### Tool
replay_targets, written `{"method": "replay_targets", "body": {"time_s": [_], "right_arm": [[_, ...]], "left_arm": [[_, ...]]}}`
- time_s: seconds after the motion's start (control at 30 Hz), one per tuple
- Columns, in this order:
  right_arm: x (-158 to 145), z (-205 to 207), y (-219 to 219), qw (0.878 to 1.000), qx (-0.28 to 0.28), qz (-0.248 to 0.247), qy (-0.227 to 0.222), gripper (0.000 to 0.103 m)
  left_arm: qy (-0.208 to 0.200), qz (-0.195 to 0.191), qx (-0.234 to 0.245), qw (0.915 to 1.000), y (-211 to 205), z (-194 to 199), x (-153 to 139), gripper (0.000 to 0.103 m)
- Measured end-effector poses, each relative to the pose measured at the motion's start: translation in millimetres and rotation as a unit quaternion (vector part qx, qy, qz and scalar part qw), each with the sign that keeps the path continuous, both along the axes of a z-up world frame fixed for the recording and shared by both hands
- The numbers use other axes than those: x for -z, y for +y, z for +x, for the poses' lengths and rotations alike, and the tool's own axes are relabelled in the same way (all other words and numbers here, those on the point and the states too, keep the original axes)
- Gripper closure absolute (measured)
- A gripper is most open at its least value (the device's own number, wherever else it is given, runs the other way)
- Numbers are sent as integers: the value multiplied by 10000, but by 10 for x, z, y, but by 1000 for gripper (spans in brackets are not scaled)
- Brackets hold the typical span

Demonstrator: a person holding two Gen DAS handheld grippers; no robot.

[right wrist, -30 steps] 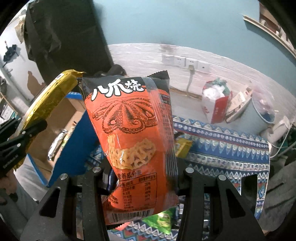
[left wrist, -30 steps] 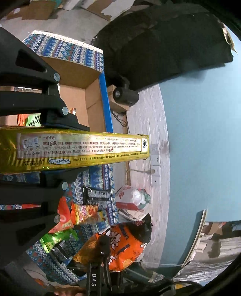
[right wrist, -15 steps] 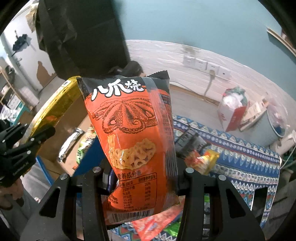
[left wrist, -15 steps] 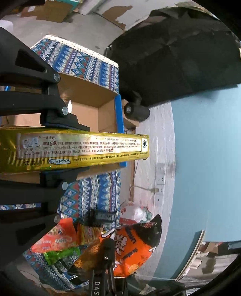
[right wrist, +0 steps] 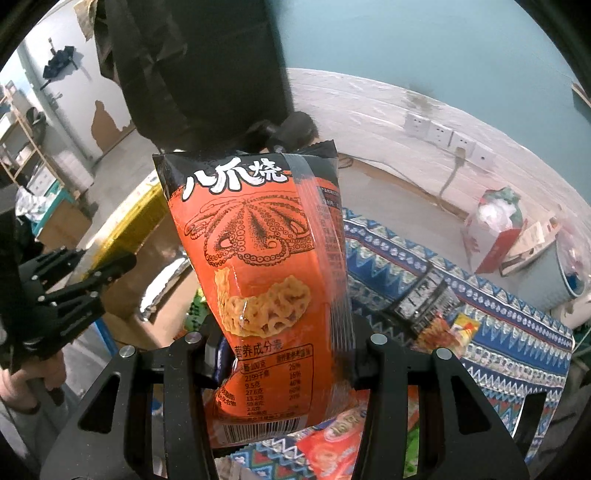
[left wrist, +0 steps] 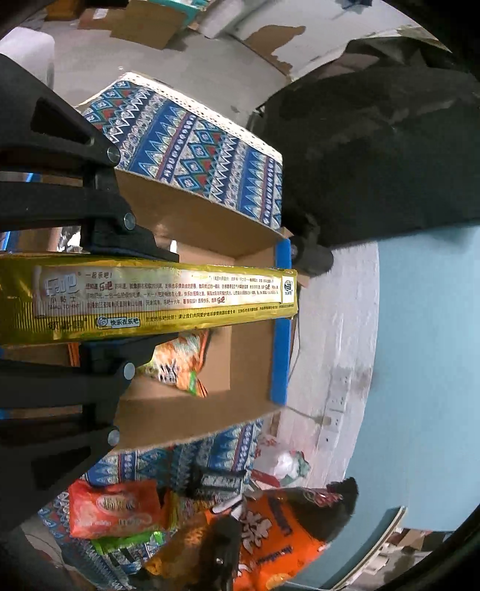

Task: Organize snacks
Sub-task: 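Carry the yellow wafer bar into the box and release it with the left tool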

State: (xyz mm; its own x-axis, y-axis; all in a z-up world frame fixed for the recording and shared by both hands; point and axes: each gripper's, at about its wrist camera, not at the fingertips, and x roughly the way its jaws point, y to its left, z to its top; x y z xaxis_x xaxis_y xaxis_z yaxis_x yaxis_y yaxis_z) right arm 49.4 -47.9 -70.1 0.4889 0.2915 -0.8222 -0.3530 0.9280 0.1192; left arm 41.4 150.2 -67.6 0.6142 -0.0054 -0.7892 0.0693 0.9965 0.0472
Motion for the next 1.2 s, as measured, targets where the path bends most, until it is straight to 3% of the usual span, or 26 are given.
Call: {"method": "replay_targets", "body": {"time_s": [0.43,0.57,0.8,1.2], "right_arm": [[98,115,440,9995,-298,-58,130,57],[130,130,573,9991,-386,-102,157,57],[193,195,780,9984,-504,-107,249,57],[342,286,1174,9962,-756,-186,393,57]], "left_arm": [[346,-88,-266,9990,268,104,235,70],[358,-14,-364,9987,326,101,220,51],[224,17,-520,9984,481,-16,82,38],[102,-41,-771,9970,752,-137,-15,32]]}}
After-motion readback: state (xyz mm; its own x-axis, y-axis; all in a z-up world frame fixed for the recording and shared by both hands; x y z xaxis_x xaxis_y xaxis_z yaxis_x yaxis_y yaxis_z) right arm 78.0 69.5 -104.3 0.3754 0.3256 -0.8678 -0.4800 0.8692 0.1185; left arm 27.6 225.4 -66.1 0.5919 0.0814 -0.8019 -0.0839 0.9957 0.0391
